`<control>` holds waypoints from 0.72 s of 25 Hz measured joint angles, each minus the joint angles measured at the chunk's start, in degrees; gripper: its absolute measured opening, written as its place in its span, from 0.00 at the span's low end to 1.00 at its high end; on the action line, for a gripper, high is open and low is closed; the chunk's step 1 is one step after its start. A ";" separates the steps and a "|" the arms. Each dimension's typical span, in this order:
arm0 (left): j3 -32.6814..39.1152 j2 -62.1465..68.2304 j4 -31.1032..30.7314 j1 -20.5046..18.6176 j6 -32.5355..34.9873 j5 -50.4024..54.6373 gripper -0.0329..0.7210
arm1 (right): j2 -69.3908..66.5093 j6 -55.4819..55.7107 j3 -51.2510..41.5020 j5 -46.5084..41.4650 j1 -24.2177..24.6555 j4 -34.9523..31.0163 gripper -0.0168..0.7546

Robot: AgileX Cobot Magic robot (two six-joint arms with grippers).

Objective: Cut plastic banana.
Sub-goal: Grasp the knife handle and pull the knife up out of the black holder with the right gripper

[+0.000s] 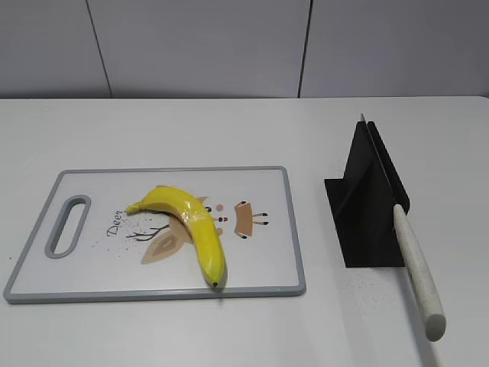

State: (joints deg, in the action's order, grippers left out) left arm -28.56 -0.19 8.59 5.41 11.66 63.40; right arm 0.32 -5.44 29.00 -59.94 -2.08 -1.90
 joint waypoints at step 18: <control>0.00 0.00 -0.04 0.00 0.00 0.00 0.70 | 0.00 0.00 0.00 0.00 0.00 0.00 0.69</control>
State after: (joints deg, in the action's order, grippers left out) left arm -28.56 -0.19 8.55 5.41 11.66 63.40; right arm 0.32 -5.44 29.00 -59.94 -2.08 -1.90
